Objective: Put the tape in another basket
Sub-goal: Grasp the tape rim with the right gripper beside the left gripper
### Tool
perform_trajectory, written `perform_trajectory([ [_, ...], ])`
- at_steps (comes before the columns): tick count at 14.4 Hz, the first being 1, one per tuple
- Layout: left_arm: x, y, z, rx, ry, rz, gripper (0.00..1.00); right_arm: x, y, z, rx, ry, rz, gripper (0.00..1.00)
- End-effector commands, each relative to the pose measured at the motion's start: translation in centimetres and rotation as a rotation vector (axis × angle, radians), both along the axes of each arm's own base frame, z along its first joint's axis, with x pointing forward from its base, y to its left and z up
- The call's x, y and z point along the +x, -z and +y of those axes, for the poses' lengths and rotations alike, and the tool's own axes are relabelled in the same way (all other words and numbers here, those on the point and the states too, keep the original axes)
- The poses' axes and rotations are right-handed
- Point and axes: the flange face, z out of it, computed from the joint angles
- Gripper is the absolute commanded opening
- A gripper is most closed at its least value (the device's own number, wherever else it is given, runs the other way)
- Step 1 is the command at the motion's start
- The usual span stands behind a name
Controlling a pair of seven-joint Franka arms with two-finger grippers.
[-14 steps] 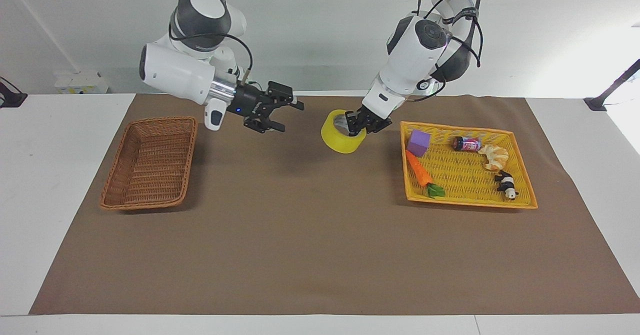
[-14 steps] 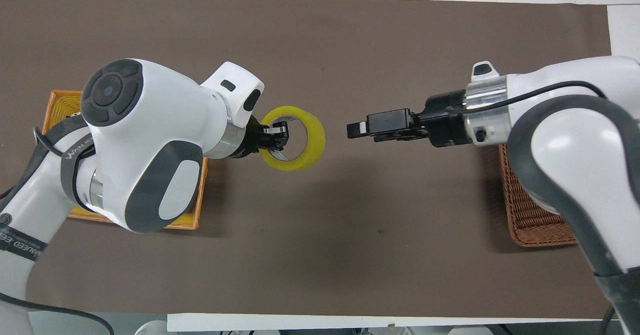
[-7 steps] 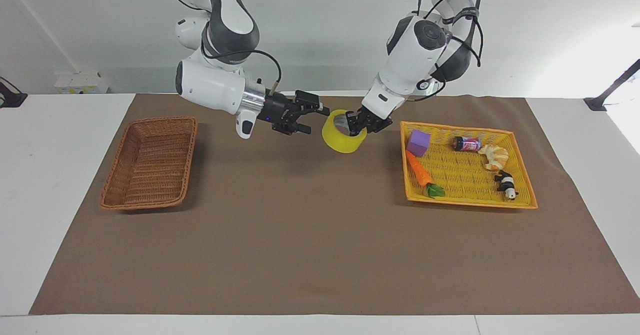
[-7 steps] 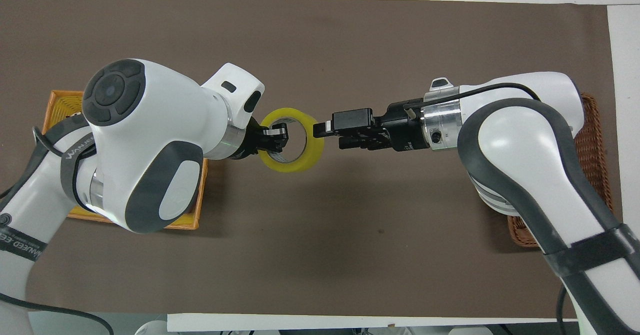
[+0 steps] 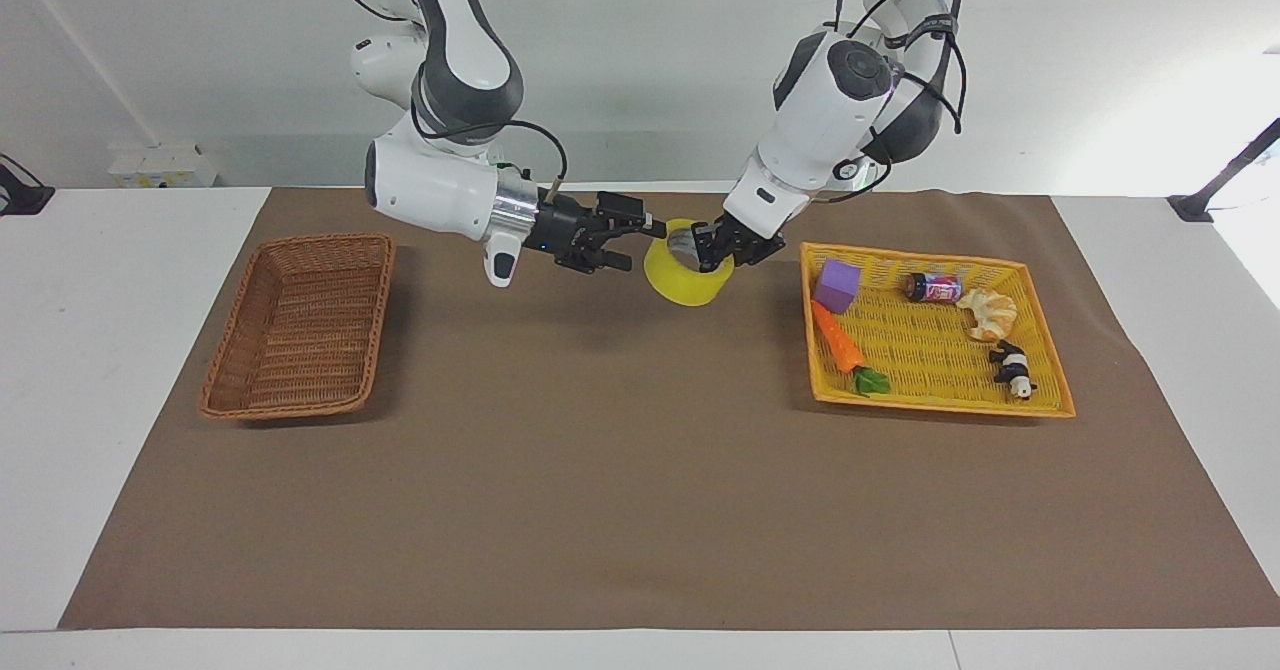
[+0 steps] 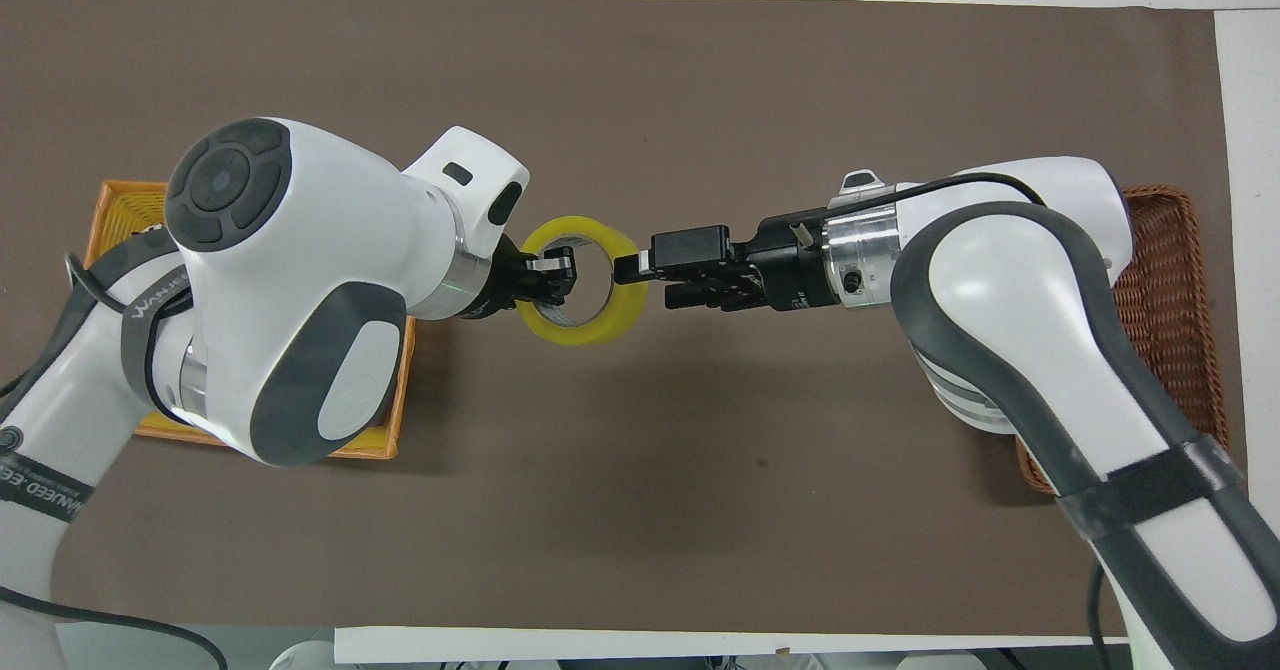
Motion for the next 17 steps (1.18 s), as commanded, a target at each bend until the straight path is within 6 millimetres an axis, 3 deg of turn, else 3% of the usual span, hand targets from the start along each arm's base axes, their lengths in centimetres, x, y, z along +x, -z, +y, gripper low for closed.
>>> perform_trajectory([
  [1,0.0,-1.0,0.0,0.011,0.007,-0.003,0.01,-0.4,0.3,0.0,0.016,0.009,-0.012,1.00],
  [14,-0.1,-0.8,0.2,0.016,0.007,0.004,0.02,-1.3,0.2,1.9,0.015,-0.030,-0.037,0.98],
  [16,-0.1,-0.8,0.2,0.016,0.007,0.004,0.02,-1.3,0.2,1.9,0.014,-0.032,-0.039,0.84],
  [17,-0.1,-0.8,0.2,0.016,0.007,0.004,0.02,-1.3,0.2,2.0,0.013,-0.034,-0.039,0.67],
])
